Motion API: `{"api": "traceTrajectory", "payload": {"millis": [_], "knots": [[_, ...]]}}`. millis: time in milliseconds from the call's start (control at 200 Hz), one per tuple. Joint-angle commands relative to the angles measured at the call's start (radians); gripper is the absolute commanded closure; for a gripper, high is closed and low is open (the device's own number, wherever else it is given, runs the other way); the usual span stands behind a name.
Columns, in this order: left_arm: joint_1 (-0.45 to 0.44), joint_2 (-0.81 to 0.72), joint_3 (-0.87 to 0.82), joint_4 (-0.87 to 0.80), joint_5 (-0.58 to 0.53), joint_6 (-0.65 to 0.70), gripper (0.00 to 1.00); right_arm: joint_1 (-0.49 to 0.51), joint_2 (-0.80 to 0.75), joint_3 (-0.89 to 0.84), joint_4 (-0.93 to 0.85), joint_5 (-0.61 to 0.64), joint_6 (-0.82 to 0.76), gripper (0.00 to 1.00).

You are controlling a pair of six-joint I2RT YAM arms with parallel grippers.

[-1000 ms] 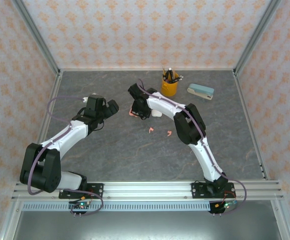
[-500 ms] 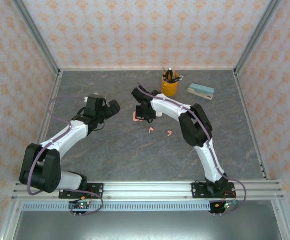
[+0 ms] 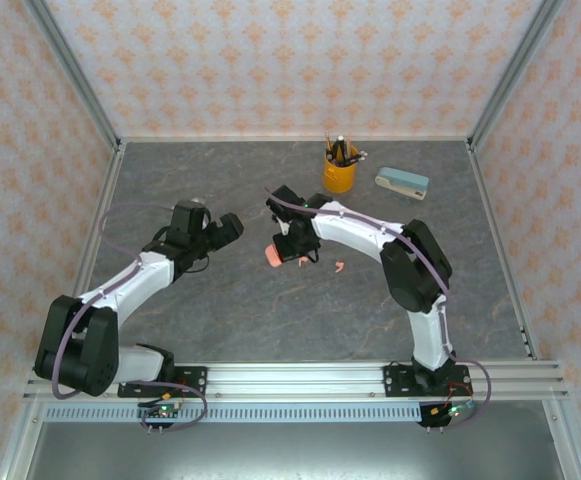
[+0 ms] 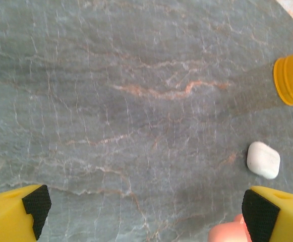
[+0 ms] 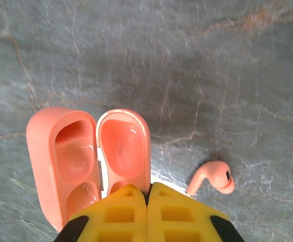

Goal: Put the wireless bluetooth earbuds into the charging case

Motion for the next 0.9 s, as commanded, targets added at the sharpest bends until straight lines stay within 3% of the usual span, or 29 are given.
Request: {"api": "traceTrajectory", "payload": {"millis": [0, 195, 495, 676, 896], "knots": [[0.006, -0.045, -0.037, 0.089, 0.104, 0.043, 0.01, -0.007, -0.087, -0.055, 0.068, -0.036, -0.069, 1.00], [-0.003, -0.040, -0.079, 0.248, 0.336, 0.041, 0.02, -0.023, -0.175, -0.104, 0.061, -0.098, -0.179, 1.00], [-0.082, -0.006, -0.046, 0.324, 0.558, 0.111, 0.07, -0.129, -0.326, -0.221, 0.071, -0.289, -0.342, 1.00], [-0.112, 0.066, 0.041, 0.289, 0.704, 0.201, 0.12, -0.155, -0.385, -0.291, 0.088, -0.302, -0.391, 1.00], [-0.129, 0.198, 0.198, 0.133, 0.835, 0.328, 0.24, -0.163, -0.472, -0.354, 0.115, -0.287, -0.404, 1.00]]}}
